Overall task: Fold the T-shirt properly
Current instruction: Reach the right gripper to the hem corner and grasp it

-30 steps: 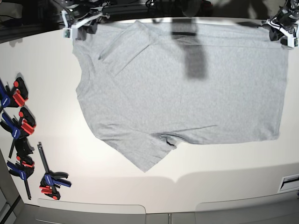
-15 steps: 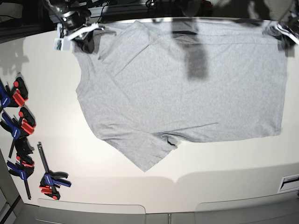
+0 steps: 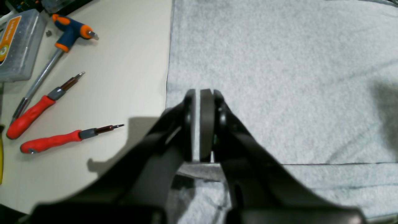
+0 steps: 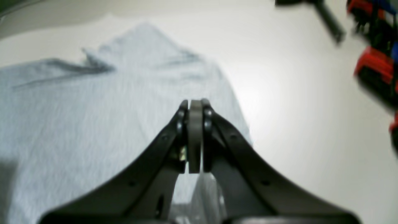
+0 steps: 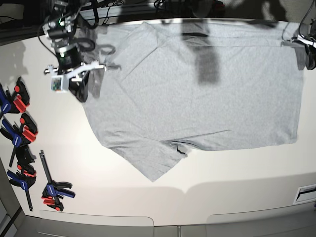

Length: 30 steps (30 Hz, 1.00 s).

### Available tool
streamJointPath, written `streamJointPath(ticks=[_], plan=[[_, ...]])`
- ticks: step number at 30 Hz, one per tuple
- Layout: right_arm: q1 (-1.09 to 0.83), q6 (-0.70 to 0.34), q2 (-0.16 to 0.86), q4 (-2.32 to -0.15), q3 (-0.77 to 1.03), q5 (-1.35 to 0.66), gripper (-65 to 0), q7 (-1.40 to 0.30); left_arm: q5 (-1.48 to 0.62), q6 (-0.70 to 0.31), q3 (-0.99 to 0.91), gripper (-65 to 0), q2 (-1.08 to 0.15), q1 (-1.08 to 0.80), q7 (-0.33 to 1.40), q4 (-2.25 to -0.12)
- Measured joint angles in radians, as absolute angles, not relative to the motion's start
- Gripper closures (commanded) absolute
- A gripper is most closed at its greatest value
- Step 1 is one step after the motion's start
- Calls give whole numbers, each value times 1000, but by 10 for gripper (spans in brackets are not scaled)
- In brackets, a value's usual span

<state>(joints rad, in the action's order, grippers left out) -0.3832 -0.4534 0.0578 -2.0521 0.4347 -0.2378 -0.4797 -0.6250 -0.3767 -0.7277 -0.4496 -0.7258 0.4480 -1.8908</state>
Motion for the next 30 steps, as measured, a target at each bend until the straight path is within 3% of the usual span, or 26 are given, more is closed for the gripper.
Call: streamJointPath(ticks=[4, 6, 8, 13, 20, 30], plan=[[-297, -444, 58, -2016, 435, -175, -13, -475, -625, -377, -728, -16, -450, -725, 448, -1891], [-251, -424, 64, -1964, 435, -178, -96, -452, -625, -377, -728, -16, -450, -725, 448, -1891], [-204, -421, 81, -1887, 435, -177, -126, -429, -625, -377, -728, -16, -451, -725, 448, -1891], [-58, -419, 141, -1613, 435, -175, -130, -431, -625, -377, -728, -16, -451, -725, 449, -1891], [218, -432, 244, -1162, 417, -238, -269, -429, -625, -377, -728, -16, -451, -725, 449, -1891], [533, -465, 279, -657, 227, -232, -283, -376, -625, -377, -728, -16, -449, -725, 449, -1891]])
